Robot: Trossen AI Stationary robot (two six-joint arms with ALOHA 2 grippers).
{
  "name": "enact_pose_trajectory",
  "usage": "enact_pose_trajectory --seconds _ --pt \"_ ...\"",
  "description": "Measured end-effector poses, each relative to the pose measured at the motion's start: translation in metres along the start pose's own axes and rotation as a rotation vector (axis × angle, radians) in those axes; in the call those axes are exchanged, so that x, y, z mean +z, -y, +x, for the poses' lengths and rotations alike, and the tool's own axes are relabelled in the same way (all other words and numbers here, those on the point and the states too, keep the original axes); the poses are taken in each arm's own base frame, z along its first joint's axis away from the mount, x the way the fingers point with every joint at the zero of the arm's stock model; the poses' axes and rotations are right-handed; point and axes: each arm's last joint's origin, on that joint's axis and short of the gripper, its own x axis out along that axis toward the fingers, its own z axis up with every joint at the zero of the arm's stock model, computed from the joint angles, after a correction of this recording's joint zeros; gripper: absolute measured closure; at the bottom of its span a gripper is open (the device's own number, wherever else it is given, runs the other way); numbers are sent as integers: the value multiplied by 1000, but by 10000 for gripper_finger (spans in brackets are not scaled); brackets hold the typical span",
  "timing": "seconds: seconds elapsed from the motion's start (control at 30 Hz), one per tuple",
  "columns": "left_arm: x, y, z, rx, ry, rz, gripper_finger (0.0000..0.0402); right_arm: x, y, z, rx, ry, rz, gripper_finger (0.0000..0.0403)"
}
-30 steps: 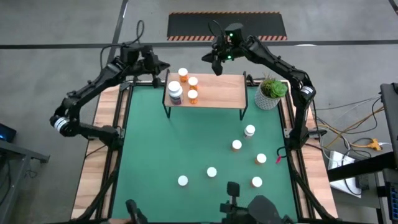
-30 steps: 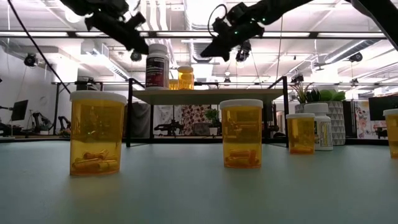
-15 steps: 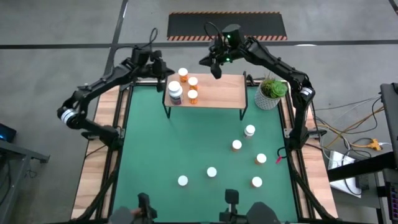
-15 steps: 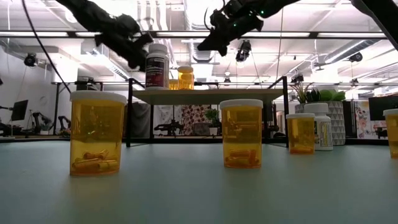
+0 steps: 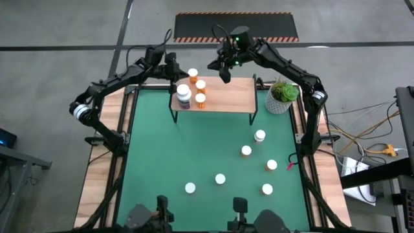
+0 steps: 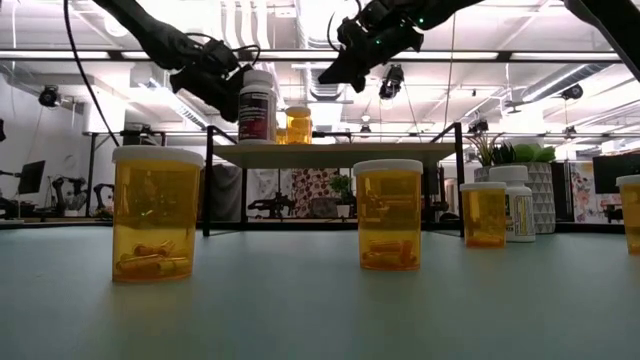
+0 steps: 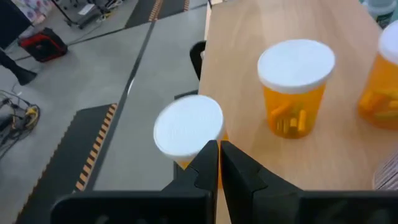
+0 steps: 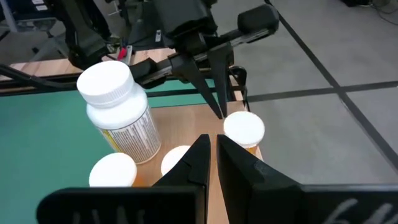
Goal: Pick and place medicine bottles onto shelf by color
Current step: Put the orange pill bottle on the shelf aligned with the other orange pill bottle
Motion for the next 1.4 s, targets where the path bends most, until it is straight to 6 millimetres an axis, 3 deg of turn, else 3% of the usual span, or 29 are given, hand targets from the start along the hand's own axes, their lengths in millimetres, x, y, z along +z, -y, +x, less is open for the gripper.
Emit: enact_pose_trajectory --seconds 0.17,0.57,0.87,1.4 --pt "6 2 -10 27 -14 3 402 -4 4 7 0 1 12 385" --pt "45 24 -75 116 78 -27 402 -15 37 60 -20 105 77 385" --pt "40 42 -91 149 130 -12 402 -31 54 97 24 58 159 385" --pt "34 64 -110 203 197 40 402 -37 53 100 31 -58 181 385"
